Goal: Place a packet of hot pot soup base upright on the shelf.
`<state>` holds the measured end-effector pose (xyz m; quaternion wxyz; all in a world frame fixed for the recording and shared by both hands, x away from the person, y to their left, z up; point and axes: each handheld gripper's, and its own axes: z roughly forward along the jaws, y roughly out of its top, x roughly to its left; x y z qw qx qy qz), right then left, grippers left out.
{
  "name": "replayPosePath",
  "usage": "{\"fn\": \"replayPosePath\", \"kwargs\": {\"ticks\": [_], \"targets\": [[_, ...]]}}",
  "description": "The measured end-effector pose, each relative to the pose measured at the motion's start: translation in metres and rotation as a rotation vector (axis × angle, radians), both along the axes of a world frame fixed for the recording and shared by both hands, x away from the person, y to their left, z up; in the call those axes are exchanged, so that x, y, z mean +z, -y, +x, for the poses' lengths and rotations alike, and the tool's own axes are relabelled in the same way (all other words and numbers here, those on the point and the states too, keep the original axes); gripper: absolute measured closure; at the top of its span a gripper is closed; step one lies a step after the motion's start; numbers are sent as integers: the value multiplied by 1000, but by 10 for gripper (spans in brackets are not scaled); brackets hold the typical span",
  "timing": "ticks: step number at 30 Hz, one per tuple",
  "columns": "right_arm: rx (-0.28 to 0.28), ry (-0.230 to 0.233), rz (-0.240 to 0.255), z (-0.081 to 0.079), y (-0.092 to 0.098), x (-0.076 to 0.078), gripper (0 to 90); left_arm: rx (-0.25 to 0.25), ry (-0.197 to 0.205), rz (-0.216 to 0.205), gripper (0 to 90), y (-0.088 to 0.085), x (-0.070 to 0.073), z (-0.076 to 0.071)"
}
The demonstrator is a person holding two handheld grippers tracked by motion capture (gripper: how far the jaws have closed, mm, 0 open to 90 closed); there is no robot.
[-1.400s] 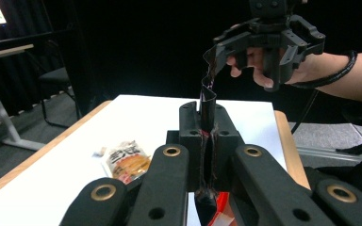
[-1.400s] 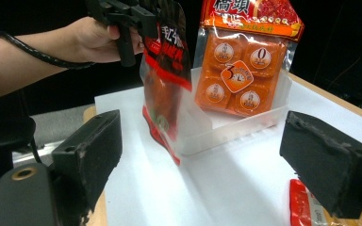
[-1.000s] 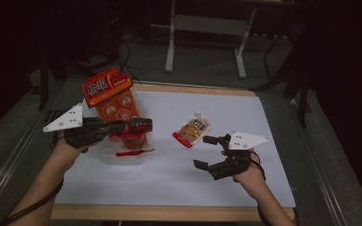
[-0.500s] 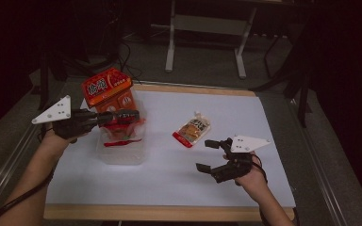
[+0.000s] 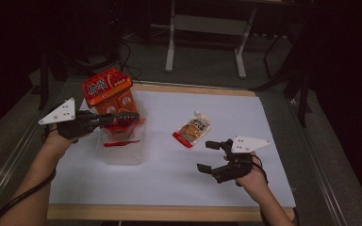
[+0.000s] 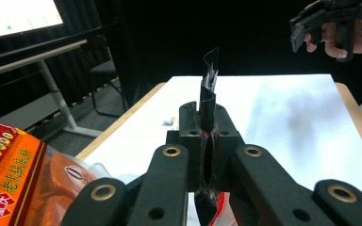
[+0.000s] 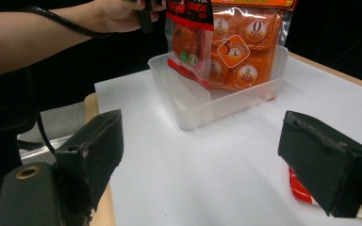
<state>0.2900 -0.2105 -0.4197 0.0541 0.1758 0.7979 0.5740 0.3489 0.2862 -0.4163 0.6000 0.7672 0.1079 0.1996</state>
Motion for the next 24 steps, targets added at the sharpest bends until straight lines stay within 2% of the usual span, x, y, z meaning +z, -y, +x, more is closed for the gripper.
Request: {"fn": "replayPosePath", "kwargs": {"ticks": [4, 8, 13, 14, 18, 24], "targets": [[1, -3, 0, 1, 0, -2, 149, 0, 1, 13, 868, 1, -3, 2], [1, -11, 2, 2, 1, -3, 150, -7, -14, 24, 868, 2, -8, 4], [-4, -17, 2, 3, 3, -5, 164, -8, -8, 19, 867, 4, -11, 5], [-3, -18, 2, 3, 3, -5, 164, -8, -18, 20, 867, 5, -12, 6], [0, -18, 3, 2, 3, -5, 164, -8, -16, 34, 867, 7, -16, 6], [-4, -20, 7, 2, 4, -5, 164, -15, -51, 51, 866, 10, -29, 6]]}}
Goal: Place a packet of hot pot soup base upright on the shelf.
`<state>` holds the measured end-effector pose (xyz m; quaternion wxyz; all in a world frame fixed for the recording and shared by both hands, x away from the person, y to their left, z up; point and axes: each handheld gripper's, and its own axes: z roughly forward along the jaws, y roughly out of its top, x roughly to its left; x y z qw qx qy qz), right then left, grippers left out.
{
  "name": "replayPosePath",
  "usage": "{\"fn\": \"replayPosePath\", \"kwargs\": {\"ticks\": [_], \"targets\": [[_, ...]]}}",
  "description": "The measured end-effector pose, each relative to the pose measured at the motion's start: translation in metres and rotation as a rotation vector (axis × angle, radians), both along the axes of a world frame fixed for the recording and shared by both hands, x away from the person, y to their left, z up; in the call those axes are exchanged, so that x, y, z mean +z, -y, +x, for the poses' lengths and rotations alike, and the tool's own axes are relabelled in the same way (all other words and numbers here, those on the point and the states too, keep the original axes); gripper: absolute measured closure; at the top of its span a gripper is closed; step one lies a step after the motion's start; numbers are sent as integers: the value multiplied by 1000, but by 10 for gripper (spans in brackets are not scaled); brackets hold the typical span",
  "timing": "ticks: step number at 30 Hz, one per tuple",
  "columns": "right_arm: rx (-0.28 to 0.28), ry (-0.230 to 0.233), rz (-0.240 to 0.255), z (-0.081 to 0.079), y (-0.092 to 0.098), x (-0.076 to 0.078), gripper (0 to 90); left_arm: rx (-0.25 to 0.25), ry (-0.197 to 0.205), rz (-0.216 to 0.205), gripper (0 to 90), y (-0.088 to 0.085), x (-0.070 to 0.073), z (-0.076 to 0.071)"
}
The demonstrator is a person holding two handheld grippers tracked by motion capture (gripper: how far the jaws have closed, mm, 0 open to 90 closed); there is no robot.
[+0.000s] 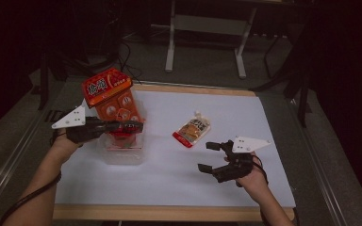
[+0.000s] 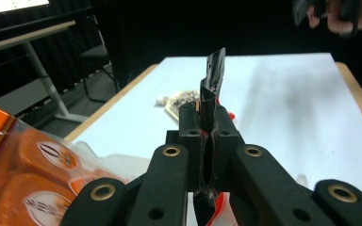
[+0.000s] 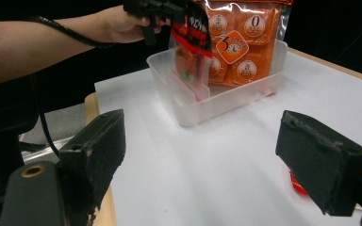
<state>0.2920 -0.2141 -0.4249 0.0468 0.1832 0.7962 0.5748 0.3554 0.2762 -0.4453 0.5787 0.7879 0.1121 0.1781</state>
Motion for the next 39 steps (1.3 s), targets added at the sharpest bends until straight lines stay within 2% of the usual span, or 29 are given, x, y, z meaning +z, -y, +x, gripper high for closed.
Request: {"fn": "replayPosePath", "kwargs": {"ticks": [12, 17, 21, 26, 30, 33, 35, 36, 37, 38, 39], "targets": [[4, 0, 0, 0, 0, 0, 164, -17, -43, -6, 860, 0, -20, -2], [1, 2, -2, 1, 1, 0, 164, -12, -53, -24, 857, -4, -25, -3], [1, 11, -10, 0, 0, 0, 164, 11, -51, -8, 845, -7, -28, -3], [1, 16, -14, 0, 0, 0, 163, 15, -64, -17, 840, -11, -32, -3], [0, 17, -18, 0, 0, 1, 163, 22, -50, -20, 821, -13, -33, -3], [0, 17, -17, 1, -1, 1, 163, 26, -64, -32, 760, -13, -32, -3], [0, 20, -19, 1, -1, 1, 163, 40, -63, -36, 639, -13, -31, -4], [0, 18, -17, 1, 0, 1, 163, 58, -66, -43, 639, -14, -30, -4], [-2, 19, -19, 2, 0, 1, 164, 66, -65, -53, 556, -15, -28, -5], [-3, 21, -21, 2, 1, 1, 170, 78, -62, -56, 515, -15, -27, -5], [-7, 27, -26, 2, 1, 1, 179, 73, -41, -75, 507, -15, -24, -7]]}}
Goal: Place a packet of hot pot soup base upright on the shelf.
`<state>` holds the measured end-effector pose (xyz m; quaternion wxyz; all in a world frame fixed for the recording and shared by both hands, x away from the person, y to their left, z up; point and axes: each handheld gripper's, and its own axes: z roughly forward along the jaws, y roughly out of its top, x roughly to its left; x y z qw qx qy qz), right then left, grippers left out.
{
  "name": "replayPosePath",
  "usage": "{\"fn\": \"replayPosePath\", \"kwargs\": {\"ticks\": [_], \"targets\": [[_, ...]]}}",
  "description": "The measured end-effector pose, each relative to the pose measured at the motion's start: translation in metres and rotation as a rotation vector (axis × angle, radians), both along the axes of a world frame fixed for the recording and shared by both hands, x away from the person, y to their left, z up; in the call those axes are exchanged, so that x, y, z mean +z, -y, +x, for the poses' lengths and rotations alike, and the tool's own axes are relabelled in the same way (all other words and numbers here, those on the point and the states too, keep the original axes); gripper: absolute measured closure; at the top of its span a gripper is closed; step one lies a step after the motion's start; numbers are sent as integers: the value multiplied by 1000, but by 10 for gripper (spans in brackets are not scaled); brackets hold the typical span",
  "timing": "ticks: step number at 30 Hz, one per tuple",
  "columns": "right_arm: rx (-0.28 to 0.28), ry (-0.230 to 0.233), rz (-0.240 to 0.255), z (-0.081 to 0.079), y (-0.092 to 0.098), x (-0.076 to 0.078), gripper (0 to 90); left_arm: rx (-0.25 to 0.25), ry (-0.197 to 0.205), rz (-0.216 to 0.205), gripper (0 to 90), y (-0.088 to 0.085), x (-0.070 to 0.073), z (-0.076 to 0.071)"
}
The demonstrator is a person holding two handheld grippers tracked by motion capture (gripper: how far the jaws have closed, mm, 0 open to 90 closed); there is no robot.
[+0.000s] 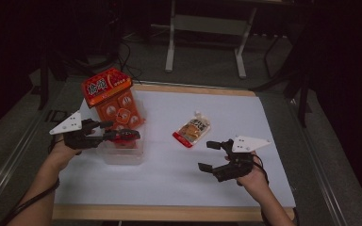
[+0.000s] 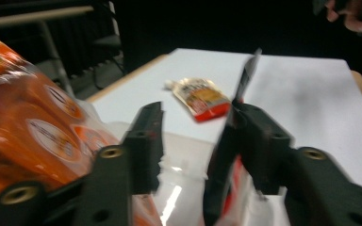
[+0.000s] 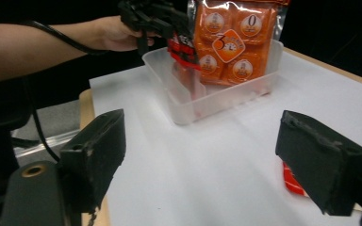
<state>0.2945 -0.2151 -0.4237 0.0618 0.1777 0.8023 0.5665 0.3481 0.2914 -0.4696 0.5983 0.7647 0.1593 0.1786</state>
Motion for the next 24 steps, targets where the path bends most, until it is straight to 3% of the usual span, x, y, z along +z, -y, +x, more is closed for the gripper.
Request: {"fn": "replayPosePath", "kwargs": {"ticks": [2, 4, 6, 9, 11, 15, 21, 24], "targets": [[-1, 3, -1, 0, 0, 0, 179, 4, -5, -7, 493, 1, 3, -1], [-4, 10, 0, 1, 1, 0, 181, 9, -9, -28, 407, 4, 8, -4], [-7, 14, 2, 1, 2, 1, 180, 23, -49, -49, 347, 7, 13, -6], [-11, 12, 1, 2, 2, 1, 178, 27, -39, -47, 311, 10, 18, -10], [-14, 9, -1, 2, 3, 1, 165, 34, -57, -65, 216, 14, 23, -12], [-19, 8, -4, 2, 4, 0, 164, 52, -72, -55, 127, 21, 33, -17], [-29, 8, 0, 2, 7, 1, 164, 60, -76, -61, 50, 33, 44, -23], [-34, 8, 3, 2, 9, 1, 164, 40, -71, -72, 21, 38, 47, -29]]}}
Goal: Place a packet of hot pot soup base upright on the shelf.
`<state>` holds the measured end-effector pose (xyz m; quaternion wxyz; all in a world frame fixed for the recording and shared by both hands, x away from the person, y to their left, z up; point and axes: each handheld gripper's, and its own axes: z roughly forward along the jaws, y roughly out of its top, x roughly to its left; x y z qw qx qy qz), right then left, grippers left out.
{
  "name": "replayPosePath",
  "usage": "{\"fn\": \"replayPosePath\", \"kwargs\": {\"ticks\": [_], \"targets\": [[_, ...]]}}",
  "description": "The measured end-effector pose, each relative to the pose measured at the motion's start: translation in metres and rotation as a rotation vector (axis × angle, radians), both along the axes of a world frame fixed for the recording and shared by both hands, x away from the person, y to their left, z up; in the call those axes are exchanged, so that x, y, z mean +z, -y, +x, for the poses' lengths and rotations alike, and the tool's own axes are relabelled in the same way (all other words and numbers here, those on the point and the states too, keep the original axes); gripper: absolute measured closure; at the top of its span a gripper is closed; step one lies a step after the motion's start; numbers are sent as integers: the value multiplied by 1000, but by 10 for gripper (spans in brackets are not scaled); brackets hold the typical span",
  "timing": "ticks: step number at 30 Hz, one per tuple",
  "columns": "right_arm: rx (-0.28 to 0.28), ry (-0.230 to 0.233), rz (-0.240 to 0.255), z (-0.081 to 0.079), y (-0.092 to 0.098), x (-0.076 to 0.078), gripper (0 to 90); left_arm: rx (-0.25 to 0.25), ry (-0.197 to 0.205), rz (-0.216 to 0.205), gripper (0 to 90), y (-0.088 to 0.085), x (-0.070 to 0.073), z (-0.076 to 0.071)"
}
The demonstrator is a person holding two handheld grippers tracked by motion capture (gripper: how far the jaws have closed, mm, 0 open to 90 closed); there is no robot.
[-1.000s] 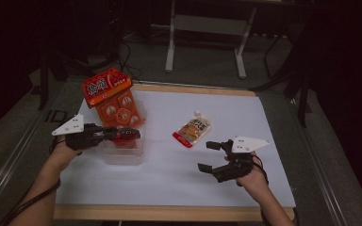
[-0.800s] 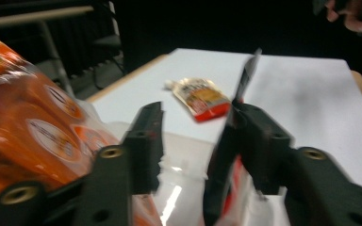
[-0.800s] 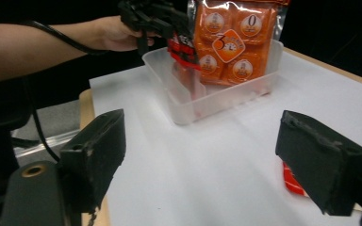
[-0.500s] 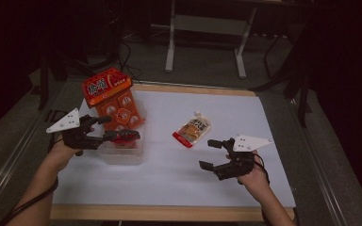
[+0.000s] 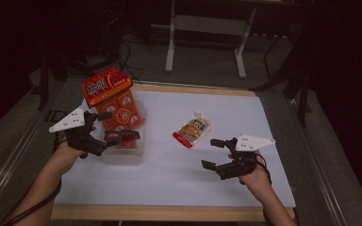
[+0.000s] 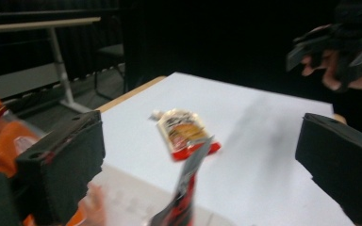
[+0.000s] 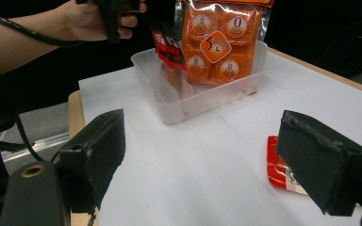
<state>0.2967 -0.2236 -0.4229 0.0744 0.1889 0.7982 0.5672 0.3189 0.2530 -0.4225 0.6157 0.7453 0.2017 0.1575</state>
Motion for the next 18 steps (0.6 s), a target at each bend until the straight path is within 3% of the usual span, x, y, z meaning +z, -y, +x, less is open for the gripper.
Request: {"fn": "replayPosePath", "kwargs": {"ticks": [4, 6, 18], "targets": [[15, -54, -3, 3, 2, -2, 166, -20, 0, 7, 21, 8, 1, -7], [7, -54, -9, 4, 3, -3, 164, -24, -1, 17, 21, 12, 3, -10], [-73, 6, -21, 8, 10, -3, 159, -85, 5, -3, 21, 42, 5, -30]]}}
